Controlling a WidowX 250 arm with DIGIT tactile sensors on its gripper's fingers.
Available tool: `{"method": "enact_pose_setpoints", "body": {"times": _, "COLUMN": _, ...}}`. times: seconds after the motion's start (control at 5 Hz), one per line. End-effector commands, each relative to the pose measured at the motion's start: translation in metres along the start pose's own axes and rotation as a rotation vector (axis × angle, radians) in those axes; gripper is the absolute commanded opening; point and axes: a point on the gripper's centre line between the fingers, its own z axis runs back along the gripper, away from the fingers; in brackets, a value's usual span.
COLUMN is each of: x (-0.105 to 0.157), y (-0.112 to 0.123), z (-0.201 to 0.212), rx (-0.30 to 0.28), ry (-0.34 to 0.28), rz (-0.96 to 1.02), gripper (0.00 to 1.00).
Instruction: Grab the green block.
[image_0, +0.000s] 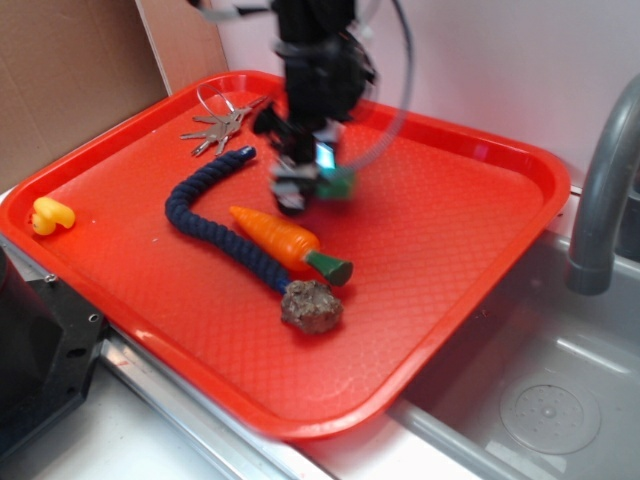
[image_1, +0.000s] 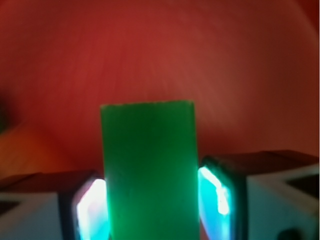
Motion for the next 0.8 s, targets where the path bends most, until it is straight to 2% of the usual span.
{"method": "enact_pose_setpoints", "body": {"times": 0.0, "x": -0.087, "y": -0.01, "z": 0.105, "rx": 0.149, "ry": -0.145, "rz": 0.493, "gripper": 0.0}}
{"method": "enact_pose_setpoints", "body": {"times": 0.2, "x": -0.088, "y": -0.022, "z": 0.139, "rx": 0.159, "ry": -0.132, "rz": 0.743, "gripper": 0.0}}
{"method": "enact_pose_setpoints", "body": {"times": 0.4, "x": -0.086, "y": -0.033, "z": 0.151, "rx": 0.132, "ry": -0.087, "rz": 0.995, "gripper": 0.0}}
{"method": "enact_pose_setpoints", "body": {"times": 0.6, "x": -0.079, "y": -0.03, "z": 0.148, "rx": 0.159, "ry": -0.042, "rz": 1.245, "gripper": 0.0}}
